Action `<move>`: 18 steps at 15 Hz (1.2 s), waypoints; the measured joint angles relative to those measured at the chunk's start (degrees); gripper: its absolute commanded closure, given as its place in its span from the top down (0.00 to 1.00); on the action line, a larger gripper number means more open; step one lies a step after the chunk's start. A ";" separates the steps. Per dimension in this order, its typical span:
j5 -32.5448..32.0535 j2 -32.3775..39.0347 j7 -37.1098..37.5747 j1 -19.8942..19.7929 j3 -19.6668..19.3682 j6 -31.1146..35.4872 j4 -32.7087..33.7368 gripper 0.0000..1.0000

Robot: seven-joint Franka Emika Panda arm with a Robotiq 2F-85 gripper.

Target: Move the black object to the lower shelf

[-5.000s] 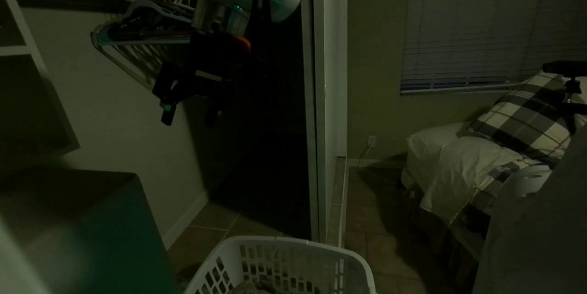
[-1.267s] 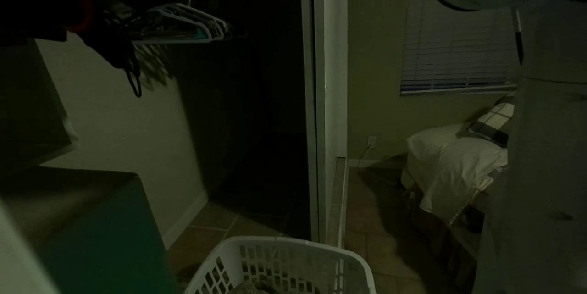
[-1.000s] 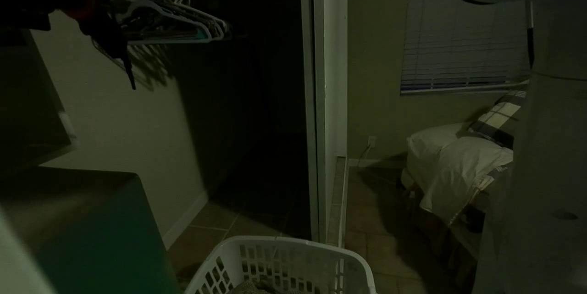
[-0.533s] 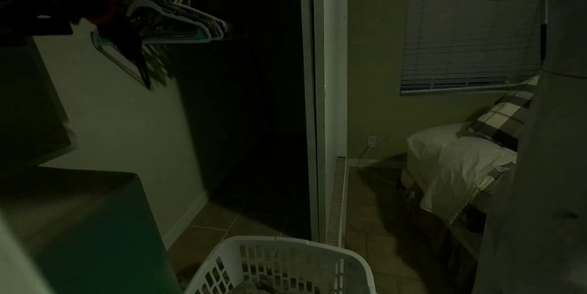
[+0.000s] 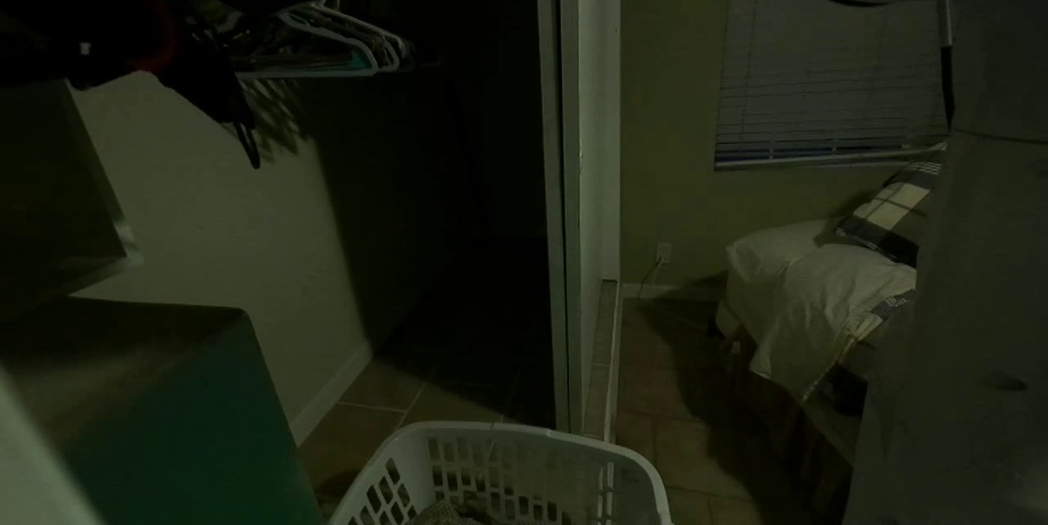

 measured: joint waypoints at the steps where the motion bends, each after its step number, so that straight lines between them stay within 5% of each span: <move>1: -0.57 0.25 -0.03 0.18 0.18 1.17 -0.03 1.00; 18: -2.89 3.21 -0.13 1.95 2.70 14.89 0.65 1.00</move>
